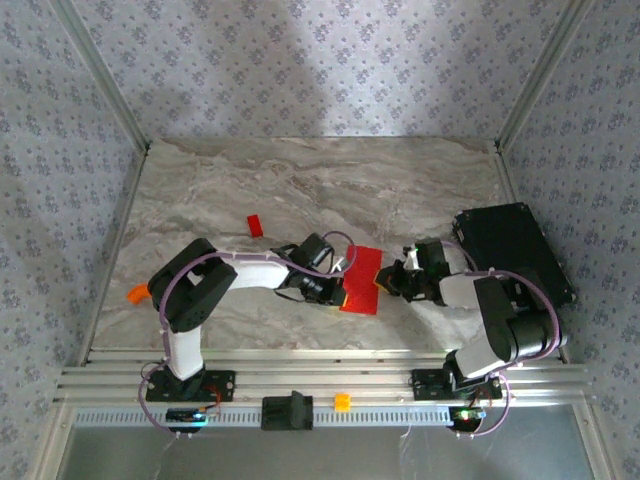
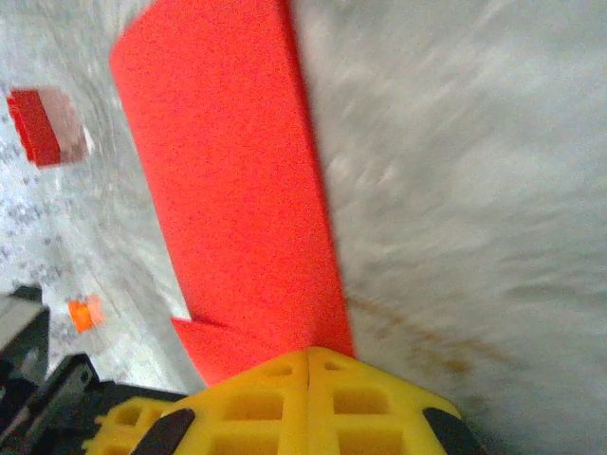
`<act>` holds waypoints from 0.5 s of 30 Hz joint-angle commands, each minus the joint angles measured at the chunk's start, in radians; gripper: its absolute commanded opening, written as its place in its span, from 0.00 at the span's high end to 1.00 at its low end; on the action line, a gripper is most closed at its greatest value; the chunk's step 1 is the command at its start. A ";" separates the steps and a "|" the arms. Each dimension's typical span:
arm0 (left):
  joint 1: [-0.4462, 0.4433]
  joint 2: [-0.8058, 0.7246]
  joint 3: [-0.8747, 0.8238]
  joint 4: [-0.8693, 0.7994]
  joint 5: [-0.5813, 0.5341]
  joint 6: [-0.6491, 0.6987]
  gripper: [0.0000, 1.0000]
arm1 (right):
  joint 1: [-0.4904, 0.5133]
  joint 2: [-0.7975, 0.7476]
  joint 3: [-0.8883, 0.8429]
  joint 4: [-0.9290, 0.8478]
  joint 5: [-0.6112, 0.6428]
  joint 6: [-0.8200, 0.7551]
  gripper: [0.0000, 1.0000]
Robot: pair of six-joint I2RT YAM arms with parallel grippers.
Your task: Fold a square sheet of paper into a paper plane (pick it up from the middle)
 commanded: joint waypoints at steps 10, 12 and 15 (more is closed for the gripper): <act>-0.028 -0.013 0.027 -0.145 -0.086 -0.030 1.00 | -0.023 -0.142 0.005 -0.106 0.017 -0.024 0.94; -0.029 -0.043 0.056 -0.154 -0.091 -0.040 0.98 | 0.009 -0.206 0.003 -0.177 0.064 -0.031 0.93; -0.029 -0.070 0.124 -0.198 -0.107 -0.017 0.95 | 0.055 -0.297 -0.017 -0.258 0.135 -0.020 0.89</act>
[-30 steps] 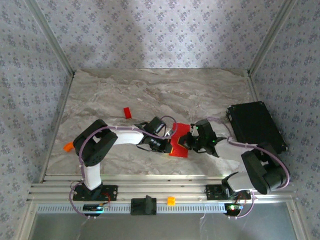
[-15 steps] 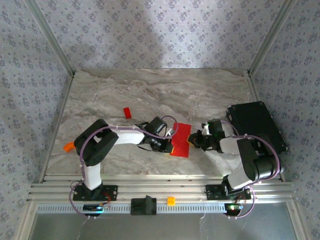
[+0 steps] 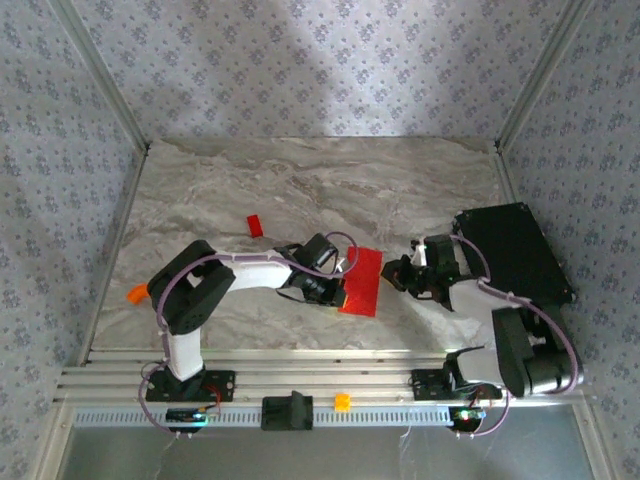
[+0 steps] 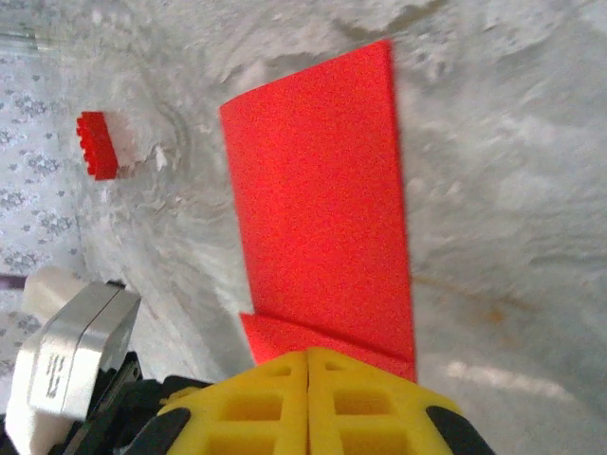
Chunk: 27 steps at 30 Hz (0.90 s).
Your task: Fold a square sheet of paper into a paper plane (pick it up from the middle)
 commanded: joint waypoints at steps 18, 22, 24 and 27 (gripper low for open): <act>0.038 0.147 0.243 -0.157 -0.010 0.106 0.96 | 0.319 -0.238 -0.095 -0.266 0.275 0.228 0.62; 0.036 0.162 0.220 -0.150 -0.015 0.104 0.97 | 0.356 -0.216 -0.079 -0.262 0.296 0.246 0.61; 0.034 0.162 0.206 -0.144 -0.016 0.100 0.97 | 0.364 -0.198 -0.067 -0.257 0.297 0.245 0.61; 0.032 0.154 0.190 -0.139 -0.019 0.098 0.97 | 0.375 -0.170 -0.049 -0.246 0.305 0.243 0.61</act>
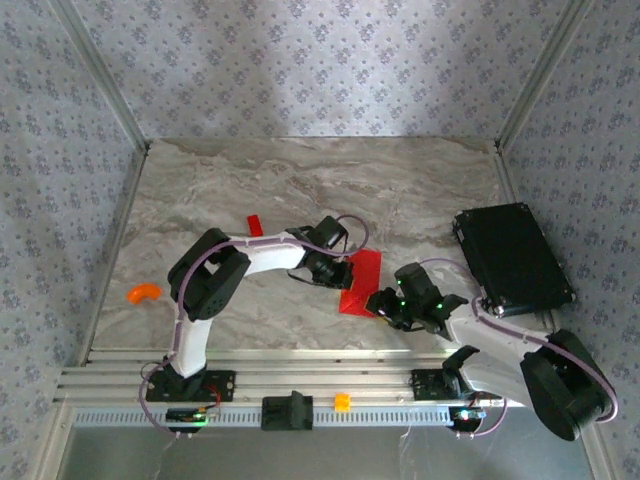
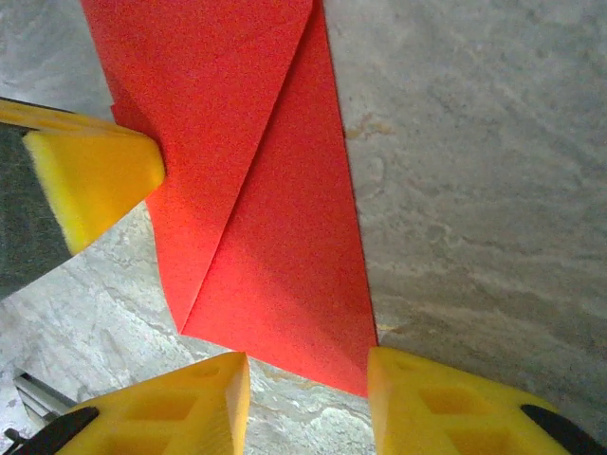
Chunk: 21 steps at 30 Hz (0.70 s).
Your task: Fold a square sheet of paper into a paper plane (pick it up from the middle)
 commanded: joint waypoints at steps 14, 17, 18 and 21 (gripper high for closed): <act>-0.015 -0.018 -0.063 -0.013 -0.020 -0.005 0.98 | -0.024 0.145 0.072 0.176 -0.003 0.016 0.57; -0.016 -0.023 -0.068 -0.013 -0.021 -0.006 0.98 | -0.079 0.165 0.064 0.227 -0.043 0.002 0.55; -0.016 -0.024 -0.066 -0.012 -0.021 -0.007 0.98 | -0.099 0.174 0.062 0.246 -0.058 -0.005 0.55; -0.015 -0.028 -0.067 -0.010 -0.020 -0.013 0.98 | -0.159 0.207 0.062 0.294 -0.120 -0.021 0.55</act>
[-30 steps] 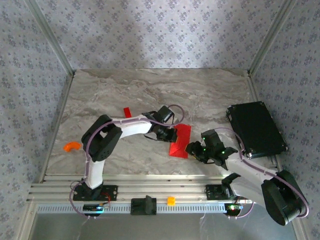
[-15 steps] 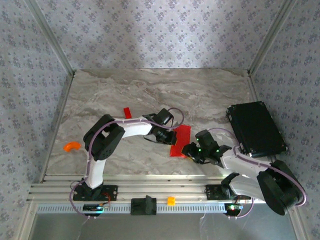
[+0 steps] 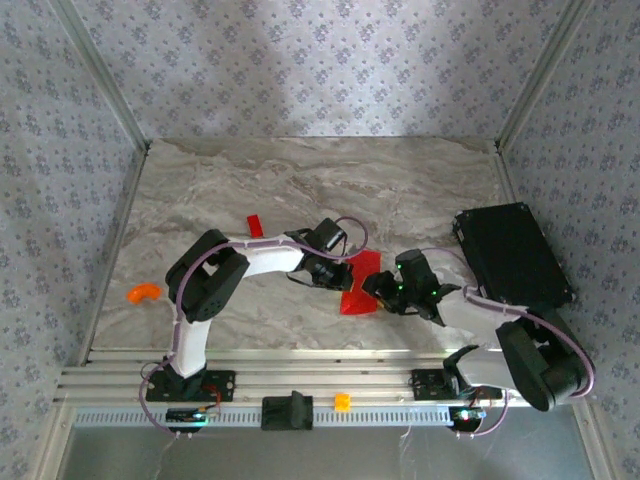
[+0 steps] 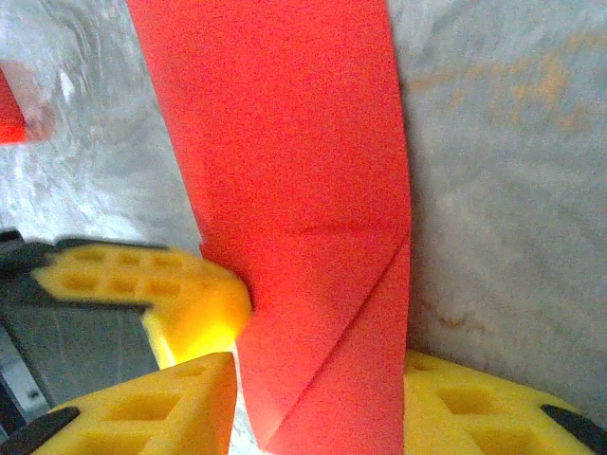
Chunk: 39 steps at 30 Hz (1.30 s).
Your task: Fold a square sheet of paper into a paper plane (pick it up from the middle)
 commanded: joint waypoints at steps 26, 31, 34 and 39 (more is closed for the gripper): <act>-0.010 -0.038 -0.046 -0.025 -0.020 -0.041 0.97 | -0.147 0.196 -0.046 0.320 -0.184 -0.077 0.81; -0.010 -0.060 -0.058 -0.015 -0.020 -0.052 0.96 | -0.156 0.196 -0.052 0.341 -0.195 -0.075 0.89; -0.010 -0.090 -0.075 0.011 -0.012 -0.070 0.94 | -0.156 0.186 -0.050 0.355 -0.209 -0.075 0.92; -0.010 -0.188 -0.107 0.041 -0.059 -0.094 0.92 | -0.141 0.126 -0.025 0.287 -0.184 -0.089 0.93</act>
